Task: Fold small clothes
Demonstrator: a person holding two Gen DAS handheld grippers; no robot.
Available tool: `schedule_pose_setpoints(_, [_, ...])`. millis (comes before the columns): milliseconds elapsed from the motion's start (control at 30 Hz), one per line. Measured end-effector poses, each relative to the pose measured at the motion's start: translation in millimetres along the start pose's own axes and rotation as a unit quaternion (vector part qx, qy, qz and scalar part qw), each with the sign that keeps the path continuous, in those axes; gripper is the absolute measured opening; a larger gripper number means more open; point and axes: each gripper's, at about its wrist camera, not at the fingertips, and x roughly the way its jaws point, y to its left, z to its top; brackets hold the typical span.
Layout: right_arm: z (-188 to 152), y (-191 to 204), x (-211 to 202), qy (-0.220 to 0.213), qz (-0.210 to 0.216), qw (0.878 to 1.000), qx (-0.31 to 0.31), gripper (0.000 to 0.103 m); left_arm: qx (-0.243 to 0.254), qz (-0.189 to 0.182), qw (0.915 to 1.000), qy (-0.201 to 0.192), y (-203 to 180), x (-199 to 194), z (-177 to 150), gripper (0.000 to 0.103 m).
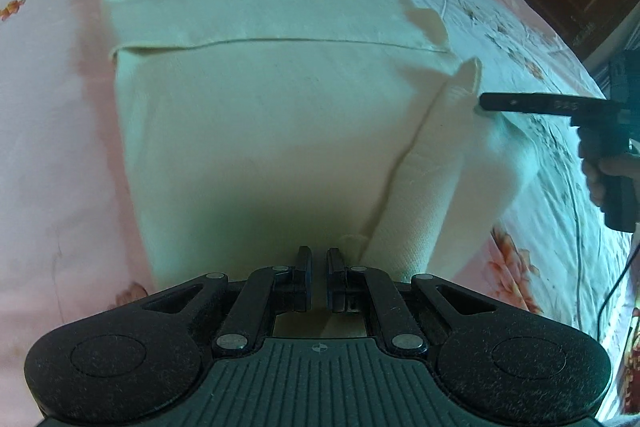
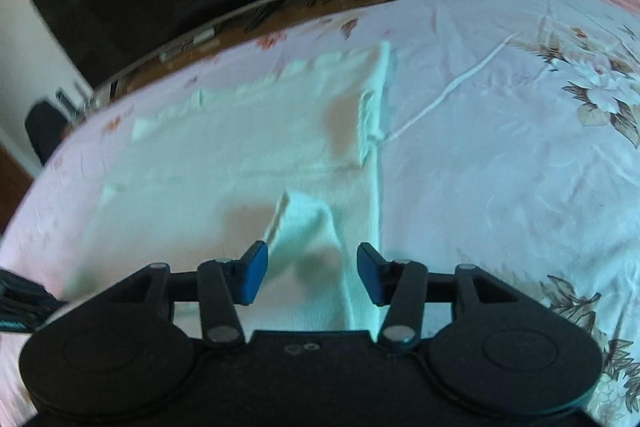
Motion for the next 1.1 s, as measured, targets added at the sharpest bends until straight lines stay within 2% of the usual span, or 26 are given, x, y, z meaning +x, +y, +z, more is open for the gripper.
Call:
schedule_pose_setpoints(167, [-7, 13, 0, 0.001, -0.004, 1.000, -0.031, 0.049, 0.014, -0.012, 0.9998, 0.004, -15, -8, -15, 0.005])
schedule_pose_setpoints(233, [-8, 13, -3, 0.001, 0.001, 1.000, -0.028, 0.049, 0.023, -0.004, 0.9997, 0.002, -18, -10, -19, 0.008])
schedule_pose_setpoints(300, [-9, 13, -6, -0.002, 0.006, 1.000, -0.021, 0.049, 0.019, 0.009, 0.9998, -0.002, -16, -14, -21, 0.028])
schedule_pose_setpoints(333, [-10, 12, -7, -0.003, 0.007, 1.000, -0.018, 0.049, 0.014, 0.019, 0.9997, -0.007, -14, -18, -22, 0.055])
schedule_pose_setpoints(367, [-11, 12, -8, -0.003, 0.007, 1.000, -0.015, 0.049, 0.007, 0.038, 0.9991, -0.019, -13, -24, -22, 0.097])
schedule_pose_setpoints(400, [-13, 12, -9, -0.004, 0.008, 1.000, -0.013, 0.049, 0.003, 0.057, 0.9975, -0.041, -12, -30, -23, 0.101])
schedule_pose_setpoints(433, [-14, 12, -9, -0.004, 0.008, 1.000, -0.011, 0.049, 0.006, 0.058, 0.9962, -0.065, -11, -34, -25, 0.103])
schedule_pose_setpoints(467, [-16, 12, -10, -0.003, 0.007, 1.000, -0.011, 0.049, 0.008, 0.050, 0.9961, -0.072, -10, -35, -25, 0.103])
schedule_pose_setpoints(667, [-19, 13, -12, -0.007, 0.012, 1.000, -0.001, 0.049, 0.031, 0.011, 0.9986, -0.042, -14, -13, -28, 0.103])
schedule_pose_setpoints(767, [-20, 13, -15, -0.010, 0.012, 1.000, -0.002, 0.049, 0.008, -0.003, 0.9994, -0.035, -7, -4, -23, 0.103])
schedule_pose_setpoints(833, [-21, 13, -16, -0.012, 0.012, 1.000, 0.000, 0.049, -0.015, -0.044, 0.9979, -0.045, 2, -10, -22, 0.103])
schedule_pose_setpoints(867, [-21, 12, -17, -0.013, 0.014, 1.000, 0.002, 0.049, -0.040, -0.080, 0.9951, -0.042, 11, -10, -19, 0.103])
schedule_pose_setpoints(933, [-21, 10, -18, -0.016, 0.013, 1.000, 0.005, 0.049, -0.070, -0.118, 0.9901, -0.032, 24, -4, -18, 0.103])
schedule_pose_setpoints(1033, [-21, 8, -18, -0.017, 0.013, 1.000, 0.013, 0.049, -0.117, -0.132, 0.9840, -0.022, 44, 3, -18, 0.086])
schedule_pose_setpoints(1100, [-22, 9, -18, -0.017, 0.015, 1.000, 0.013, 0.050, -0.148, -0.139, 0.9788, -0.023, 52, 3, -20, 0.070])
